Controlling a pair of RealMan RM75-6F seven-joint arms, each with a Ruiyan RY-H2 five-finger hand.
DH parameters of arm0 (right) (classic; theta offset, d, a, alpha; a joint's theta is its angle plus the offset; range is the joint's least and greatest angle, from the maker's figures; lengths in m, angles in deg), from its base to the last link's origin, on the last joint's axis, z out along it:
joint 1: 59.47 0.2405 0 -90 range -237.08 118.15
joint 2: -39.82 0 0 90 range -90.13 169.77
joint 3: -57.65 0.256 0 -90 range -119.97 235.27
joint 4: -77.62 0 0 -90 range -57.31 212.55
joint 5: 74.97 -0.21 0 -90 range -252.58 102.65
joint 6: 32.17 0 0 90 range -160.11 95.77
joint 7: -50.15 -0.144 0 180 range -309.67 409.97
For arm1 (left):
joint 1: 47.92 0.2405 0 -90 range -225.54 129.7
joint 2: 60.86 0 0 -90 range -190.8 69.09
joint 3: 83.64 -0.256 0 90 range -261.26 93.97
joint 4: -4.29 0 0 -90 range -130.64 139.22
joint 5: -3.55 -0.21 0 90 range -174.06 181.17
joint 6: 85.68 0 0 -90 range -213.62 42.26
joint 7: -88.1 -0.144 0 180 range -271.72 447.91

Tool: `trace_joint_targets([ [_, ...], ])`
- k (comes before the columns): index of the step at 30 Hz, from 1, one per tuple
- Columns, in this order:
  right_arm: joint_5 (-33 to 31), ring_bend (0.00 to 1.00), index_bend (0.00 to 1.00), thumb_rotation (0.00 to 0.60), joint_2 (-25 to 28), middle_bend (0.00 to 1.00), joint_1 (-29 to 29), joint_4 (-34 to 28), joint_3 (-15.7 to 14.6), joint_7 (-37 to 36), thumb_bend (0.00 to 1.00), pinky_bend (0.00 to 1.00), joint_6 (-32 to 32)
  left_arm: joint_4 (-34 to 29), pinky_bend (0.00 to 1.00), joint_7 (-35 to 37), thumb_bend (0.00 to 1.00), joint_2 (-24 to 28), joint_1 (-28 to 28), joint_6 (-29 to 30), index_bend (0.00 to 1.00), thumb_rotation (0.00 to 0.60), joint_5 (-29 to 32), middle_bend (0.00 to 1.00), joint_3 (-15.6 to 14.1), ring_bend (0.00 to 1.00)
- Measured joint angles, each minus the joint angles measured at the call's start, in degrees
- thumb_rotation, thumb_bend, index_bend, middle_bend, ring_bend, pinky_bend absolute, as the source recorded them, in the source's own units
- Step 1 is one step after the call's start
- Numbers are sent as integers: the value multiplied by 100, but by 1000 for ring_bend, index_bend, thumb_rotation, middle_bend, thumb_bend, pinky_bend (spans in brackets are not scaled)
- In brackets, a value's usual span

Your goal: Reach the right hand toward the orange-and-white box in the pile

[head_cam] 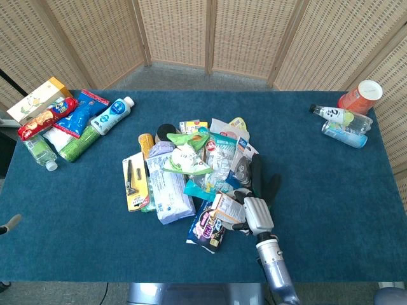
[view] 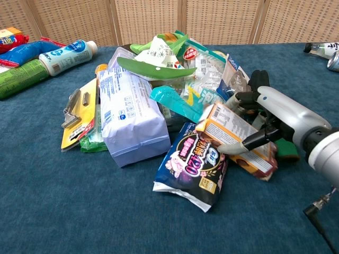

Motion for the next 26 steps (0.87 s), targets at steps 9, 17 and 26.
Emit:
trace_joint_targets([
  [9,445,510,698,600,191,810,-142,-258,85,79,0,660,-422,-13,0,29,0,-1,-6,-12,69,600,-25,0,-7,0],
  [17,715,512,692,600,733,810,-110,-1138,396,572,0,659,-613,-48,0,37,0,13,6,16,70,600,-56,0,-10,0],
  [26,759,512,687,600,1241,810,203,-2125,1082,1393,0,659,-631,-64,0,11,0,2,-1,-10,69,600,-101,0,-38,0],
])
